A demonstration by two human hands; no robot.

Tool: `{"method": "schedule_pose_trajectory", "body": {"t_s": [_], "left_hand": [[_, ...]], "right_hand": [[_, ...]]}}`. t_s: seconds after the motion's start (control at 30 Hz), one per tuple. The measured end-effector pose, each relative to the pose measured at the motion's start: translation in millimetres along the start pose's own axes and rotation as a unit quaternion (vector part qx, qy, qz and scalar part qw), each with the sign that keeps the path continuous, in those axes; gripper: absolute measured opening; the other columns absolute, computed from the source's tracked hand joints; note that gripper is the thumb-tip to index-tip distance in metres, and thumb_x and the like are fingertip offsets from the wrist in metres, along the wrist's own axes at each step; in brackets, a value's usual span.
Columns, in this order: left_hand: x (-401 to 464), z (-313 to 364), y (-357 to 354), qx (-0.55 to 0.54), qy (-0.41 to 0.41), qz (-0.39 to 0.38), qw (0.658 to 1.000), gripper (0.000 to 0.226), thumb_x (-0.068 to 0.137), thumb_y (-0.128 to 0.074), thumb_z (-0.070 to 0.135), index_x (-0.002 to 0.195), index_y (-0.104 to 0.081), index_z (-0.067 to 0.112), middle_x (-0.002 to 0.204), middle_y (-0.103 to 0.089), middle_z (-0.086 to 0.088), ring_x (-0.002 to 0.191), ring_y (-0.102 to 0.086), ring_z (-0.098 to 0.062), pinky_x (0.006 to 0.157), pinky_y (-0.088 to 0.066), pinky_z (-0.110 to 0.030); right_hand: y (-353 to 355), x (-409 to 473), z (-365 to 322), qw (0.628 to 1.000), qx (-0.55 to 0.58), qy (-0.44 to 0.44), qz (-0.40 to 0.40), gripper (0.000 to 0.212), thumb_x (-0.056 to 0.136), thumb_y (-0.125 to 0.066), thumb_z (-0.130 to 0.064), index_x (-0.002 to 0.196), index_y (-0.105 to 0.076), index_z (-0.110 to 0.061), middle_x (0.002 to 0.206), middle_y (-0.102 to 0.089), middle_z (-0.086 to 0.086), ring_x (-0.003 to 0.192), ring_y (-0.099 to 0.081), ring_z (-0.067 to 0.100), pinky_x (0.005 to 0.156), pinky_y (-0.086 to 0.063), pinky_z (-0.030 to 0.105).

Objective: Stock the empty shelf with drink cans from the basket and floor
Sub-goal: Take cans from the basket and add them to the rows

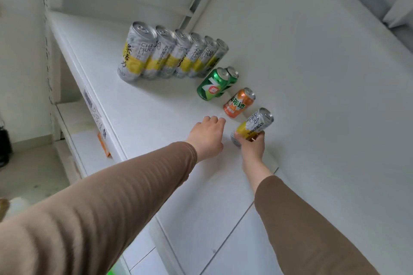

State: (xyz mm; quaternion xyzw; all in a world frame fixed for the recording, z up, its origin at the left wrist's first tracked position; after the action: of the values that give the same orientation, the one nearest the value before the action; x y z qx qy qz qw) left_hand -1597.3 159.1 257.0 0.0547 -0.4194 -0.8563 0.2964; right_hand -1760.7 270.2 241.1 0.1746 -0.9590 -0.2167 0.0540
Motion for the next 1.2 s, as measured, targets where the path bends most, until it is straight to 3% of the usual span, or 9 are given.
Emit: {"method": "schedule_pose_trajectory", "body": {"t_s": [0.5, 0.57, 0.67, 0.73, 0.83, 0.97, 1.1, 1.2], "left_hand": [[43, 19, -35, 0.021, -0.011, -0.023, 0.999, 0.057, 0.082, -0.059, 0.017, 0.136, -0.041, 0.012, 0.128, -0.050, -0.010, 0.120, -0.044, -0.029, 0.095, -0.042, -0.038], [43, 22, -35, 0.022, -0.013, -0.025, 0.999, 0.058, 0.083, -0.059, 0.017, 0.137, -0.040, 0.012, 0.130, -0.048, -0.010, 0.121, -0.044, -0.029, 0.095, -0.042, -0.039], [39, 26, -35, 0.013, -0.024, -0.027, 0.999, 0.062, 0.082, -0.061, 0.016, 0.139, -0.037, 0.013, 0.134, -0.044, -0.011, 0.121, -0.043, -0.029, 0.095, -0.044, -0.038], [33, 26, -32, 0.005, -0.033, -0.025, 0.999, 0.066, 0.080, -0.062, 0.016, 0.141, -0.035, 0.014, 0.135, -0.043, -0.010, 0.121, -0.043, -0.029, 0.094, -0.044, -0.038], [19, 23, -24, 0.001, -0.049, -0.031, 0.998, 0.069, 0.078, -0.063, 0.017, 0.141, -0.033, 0.014, 0.136, -0.042, -0.009, 0.120, -0.043, -0.029, 0.091, -0.044, -0.038], [-18, 8, 5, 0.020, -0.090, -0.034, 0.995, 0.073, 0.079, -0.065, 0.021, 0.144, -0.032, 0.013, 0.139, -0.040, -0.009, 0.122, -0.042, -0.030, 0.093, -0.043, -0.040], [-76, -32, 53, 0.055, -0.158, -0.029, 0.985, 0.078, 0.076, -0.069, 0.025, 0.144, -0.033, 0.013, 0.139, -0.040, -0.009, 0.121, -0.043, -0.030, 0.093, -0.045, -0.044], [-124, -76, 90, 0.064, -0.183, -0.033, 0.981, 0.080, 0.075, -0.072, 0.025, 0.144, -0.034, 0.011, 0.140, -0.041, -0.010, 0.121, -0.044, -0.032, 0.095, -0.045, -0.046]], "right_hand": [[9, 58, 14, 0.999, 0.001, -0.006, 0.051, 0.064, 0.075, -0.086, -0.007, 0.120, -0.046, -0.027, 0.117, -0.065, 0.000, 0.108, -0.065, 0.023, 0.107, -0.048, 0.044], [10, 57, 13, 0.998, -0.002, -0.014, 0.056, 0.067, 0.076, -0.085, -0.006, 0.126, -0.045, -0.024, 0.123, -0.064, 0.003, 0.108, -0.065, 0.023, 0.107, -0.049, 0.042], [11, 45, 14, 0.998, 0.008, -0.039, 0.055, 0.088, 0.077, -0.086, -0.010, 0.147, -0.033, -0.018, 0.138, -0.055, 0.008, 0.115, -0.061, 0.023, 0.104, -0.048, 0.037], [13, 28, 14, 0.996, 0.007, -0.049, 0.067, 0.099, 0.077, -0.087, -0.015, 0.154, -0.024, -0.017, 0.146, -0.044, 0.008, 0.127, -0.054, 0.026, 0.105, -0.043, 0.037], [8, -8, 9, 0.997, 0.023, -0.038, 0.064, 0.087, 0.083, -0.081, -0.014, 0.152, -0.027, -0.016, 0.151, -0.039, 0.006, 0.139, -0.043, 0.022, 0.113, -0.040, 0.043], [-6, -78, -15, 0.997, -0.038, 0.043, 0.044, 0.063, 0.089, -0.073, -0.018, 0.143, -0.041, -0.021, 0.145, -0.046, -0.005, 0.135, -0.044, 0.016, 0.111, -0.040, 0.038], [-38, -167, -50, 0.988, -0.098, 0.116, 0.011, 0.065, 0.088, -0.071, -0.017, 0.145, -0.041, -0.024, 0.143, -0.044, -0.009, 0.137, -0.037, 0.011, 0.107, -0.030, 0.022], [-70, -241, -68, 0.983, -0.110, 0.144, 0.010, 0.064, 0.087, -0.071, -0.020, 0.144, -0.043, -0.024, 0.145, -0.046, -0.008, 0.135, -0.035, 0.011, 0.110, -0.030, 0.025]]}}
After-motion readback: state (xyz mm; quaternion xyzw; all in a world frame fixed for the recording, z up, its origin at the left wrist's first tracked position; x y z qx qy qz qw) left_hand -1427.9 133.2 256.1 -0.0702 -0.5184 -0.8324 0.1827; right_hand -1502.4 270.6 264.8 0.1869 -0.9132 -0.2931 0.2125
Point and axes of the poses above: each hand's wrist, its own x-axis towards the middle knuckle, its own y-axis out of the back of the hand, z = x × y, the point moved 8 cm from there along x, towards the middle knuckle
